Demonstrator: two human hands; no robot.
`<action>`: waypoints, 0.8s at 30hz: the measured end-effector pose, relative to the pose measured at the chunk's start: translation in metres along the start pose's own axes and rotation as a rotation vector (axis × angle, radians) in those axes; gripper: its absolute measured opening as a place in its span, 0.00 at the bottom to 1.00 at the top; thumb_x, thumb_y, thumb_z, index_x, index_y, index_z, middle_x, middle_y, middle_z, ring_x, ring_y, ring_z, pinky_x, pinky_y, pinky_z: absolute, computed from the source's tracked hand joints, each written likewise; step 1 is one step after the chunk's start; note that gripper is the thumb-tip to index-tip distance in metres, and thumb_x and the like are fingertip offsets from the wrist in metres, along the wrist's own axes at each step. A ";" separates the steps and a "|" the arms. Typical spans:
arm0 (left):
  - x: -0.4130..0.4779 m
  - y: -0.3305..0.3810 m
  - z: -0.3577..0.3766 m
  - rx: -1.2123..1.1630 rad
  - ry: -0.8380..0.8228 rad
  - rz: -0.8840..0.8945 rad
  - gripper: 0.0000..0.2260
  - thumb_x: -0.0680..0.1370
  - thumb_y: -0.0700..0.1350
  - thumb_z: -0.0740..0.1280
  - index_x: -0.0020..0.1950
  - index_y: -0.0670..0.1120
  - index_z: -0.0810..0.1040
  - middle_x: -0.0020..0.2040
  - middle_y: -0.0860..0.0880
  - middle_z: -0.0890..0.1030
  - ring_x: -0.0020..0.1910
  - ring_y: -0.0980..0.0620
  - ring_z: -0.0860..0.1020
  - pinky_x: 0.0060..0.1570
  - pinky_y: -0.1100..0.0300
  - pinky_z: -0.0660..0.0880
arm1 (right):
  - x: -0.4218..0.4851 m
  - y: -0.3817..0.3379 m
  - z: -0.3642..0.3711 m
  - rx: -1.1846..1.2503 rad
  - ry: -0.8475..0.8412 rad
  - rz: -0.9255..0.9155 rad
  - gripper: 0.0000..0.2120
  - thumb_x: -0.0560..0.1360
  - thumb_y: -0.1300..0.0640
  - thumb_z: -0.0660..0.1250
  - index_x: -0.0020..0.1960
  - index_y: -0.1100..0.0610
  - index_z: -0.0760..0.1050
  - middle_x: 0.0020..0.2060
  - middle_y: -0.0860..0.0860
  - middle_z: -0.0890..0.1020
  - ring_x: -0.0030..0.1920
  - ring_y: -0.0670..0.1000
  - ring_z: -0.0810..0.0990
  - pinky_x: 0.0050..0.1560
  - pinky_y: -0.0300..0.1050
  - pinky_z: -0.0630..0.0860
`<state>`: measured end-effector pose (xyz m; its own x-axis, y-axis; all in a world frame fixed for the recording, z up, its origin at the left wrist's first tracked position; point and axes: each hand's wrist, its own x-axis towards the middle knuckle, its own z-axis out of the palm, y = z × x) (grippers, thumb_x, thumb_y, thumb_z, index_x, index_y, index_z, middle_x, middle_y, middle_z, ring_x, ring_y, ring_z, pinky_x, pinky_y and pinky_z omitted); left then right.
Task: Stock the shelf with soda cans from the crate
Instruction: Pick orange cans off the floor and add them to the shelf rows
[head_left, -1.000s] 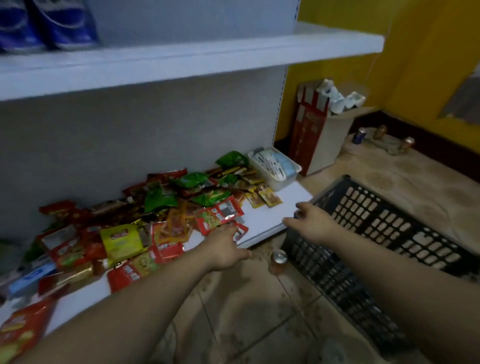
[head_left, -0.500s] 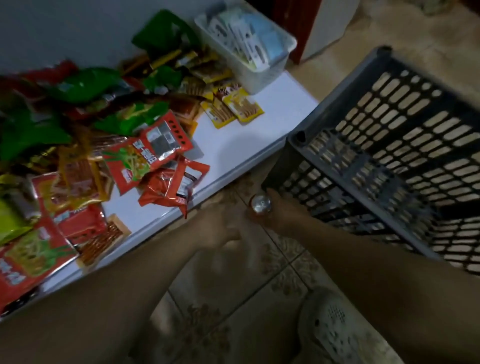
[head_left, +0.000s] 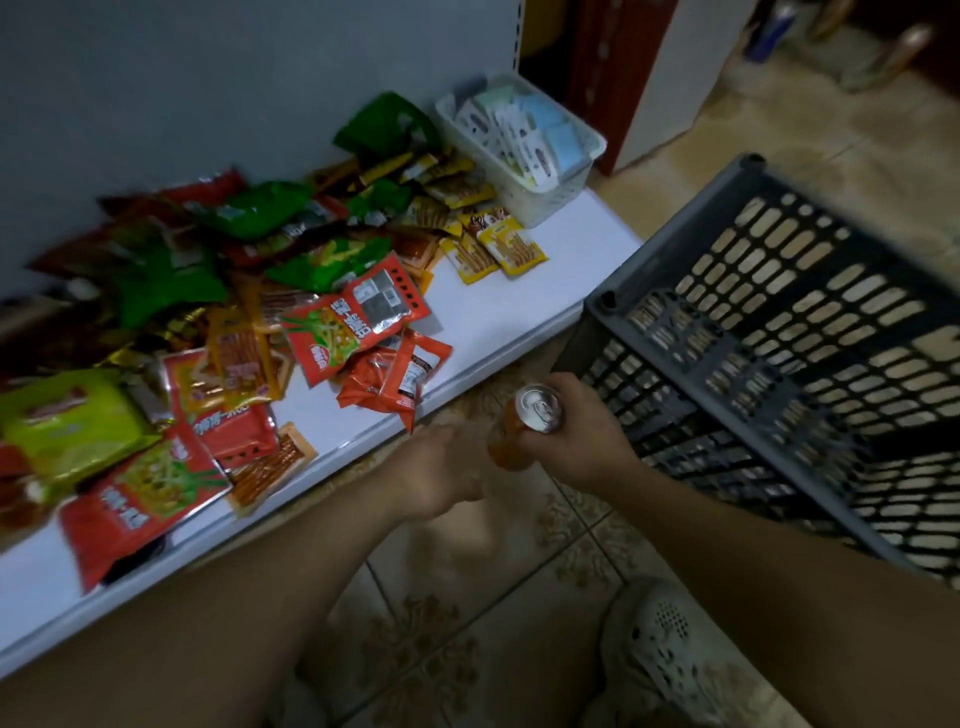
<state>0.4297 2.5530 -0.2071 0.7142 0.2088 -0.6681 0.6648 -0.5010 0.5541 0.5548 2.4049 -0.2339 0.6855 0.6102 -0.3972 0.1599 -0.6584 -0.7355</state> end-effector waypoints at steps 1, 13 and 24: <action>-0.017 0.010 -0.005 -0.026 0.026 0.035 0.09 0.73 0.45 0.71 0.50 0.50 0.73 0.48 0.54 0.74 0.47 0.56 0.74 0.45 0.66 0.73 | -0.014 -0.017 -0.008 0.061 0.034 -0.030 0.22 0.60 0.43 0.74 0.50 0.37 0.68 0.52 0.48 0.75 0.51 0.49 0.77 0.46 0.45 0.76; -0.244 0.090 -0.085 -0.458 0.413 0.358 0.36 0.66 0.48 0.78 0.69 0.54 0.63 0.61 0.53 0.76 0.55 0.54 0.78 0.58 0.55 0.76 | -0.173 -0.245 -0.079 0.597 0.215 -0.420 0.20 0.68 0.54 0.64 0.59 0.45 0.70 0.53 0.47 0.76 0.53 0.50 0.78 0.51 0.47 0.78; -0.433 0.083 -0.132 -0.576 0.842 0.520 0.31 0.68 0.38 0.75 0.66 0.53 0.65 0.53 0.53 0.77 0.48 0.58 0.78 0.40 0.68 0.75 | -0.299 -0.403 -0.063 0.388 -0.001 -0.721 0.36 0.72 0.50 0.73 0.73 0.40 0.58 0.63 0.51 0.69 0.57 0.52 0.77 0.55 0.49 0.79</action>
<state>0.2048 2.5314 0.1938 0.7073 0.6942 0.1332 0.0922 -0.2774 0.9563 0.3302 2.4600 0.2162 0.5077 0.8259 0.2452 0.3039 0.0947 -0.9480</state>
